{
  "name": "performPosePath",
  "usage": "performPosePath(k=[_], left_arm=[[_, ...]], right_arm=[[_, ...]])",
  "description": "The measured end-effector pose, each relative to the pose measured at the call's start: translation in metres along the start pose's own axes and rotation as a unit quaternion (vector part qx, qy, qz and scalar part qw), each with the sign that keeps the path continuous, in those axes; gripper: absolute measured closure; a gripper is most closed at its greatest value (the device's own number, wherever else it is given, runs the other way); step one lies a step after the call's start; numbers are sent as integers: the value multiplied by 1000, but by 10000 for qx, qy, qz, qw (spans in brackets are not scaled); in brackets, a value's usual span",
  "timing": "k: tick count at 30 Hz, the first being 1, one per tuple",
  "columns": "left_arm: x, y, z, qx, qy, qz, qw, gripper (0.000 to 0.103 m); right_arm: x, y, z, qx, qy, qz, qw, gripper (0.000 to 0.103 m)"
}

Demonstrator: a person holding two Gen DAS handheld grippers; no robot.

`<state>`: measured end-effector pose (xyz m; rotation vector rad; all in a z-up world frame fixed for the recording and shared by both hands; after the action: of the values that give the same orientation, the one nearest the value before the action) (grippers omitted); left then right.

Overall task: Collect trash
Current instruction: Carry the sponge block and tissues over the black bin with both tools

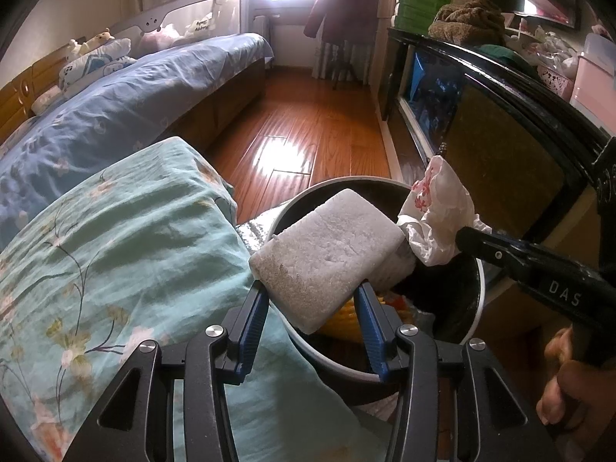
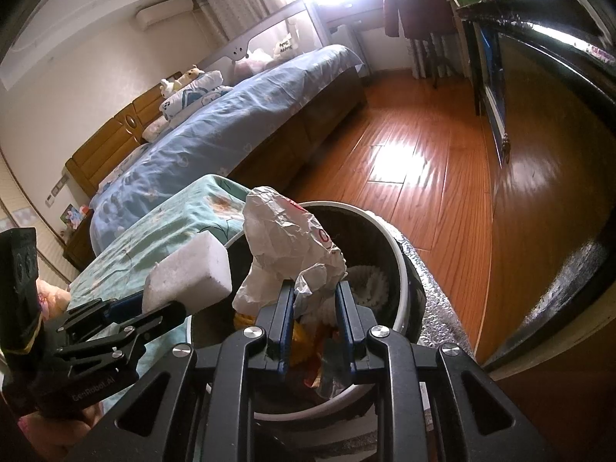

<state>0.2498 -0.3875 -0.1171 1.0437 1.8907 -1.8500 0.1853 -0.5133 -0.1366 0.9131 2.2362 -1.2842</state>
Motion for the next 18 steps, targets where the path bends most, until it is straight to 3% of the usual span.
performPosePath(k=[18], left_arm=[[-3, 3, 2, -21, 47, -5, 10000, 58]], right_arm=[[-1, 0, 6, 6, 48, 3, 10000, 82]])
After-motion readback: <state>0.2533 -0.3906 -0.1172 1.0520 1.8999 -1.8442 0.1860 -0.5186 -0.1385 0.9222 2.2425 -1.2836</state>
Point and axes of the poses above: each gripper's, at about its wrist camera, not at the fingertips, and y roughly the way its jaws point, z to its right, x to its underside, the point moved 8 cm from there along y, roughly the way its jaws point, and after that the axes turned 15 degrees about -x, right-handed, at the moved point
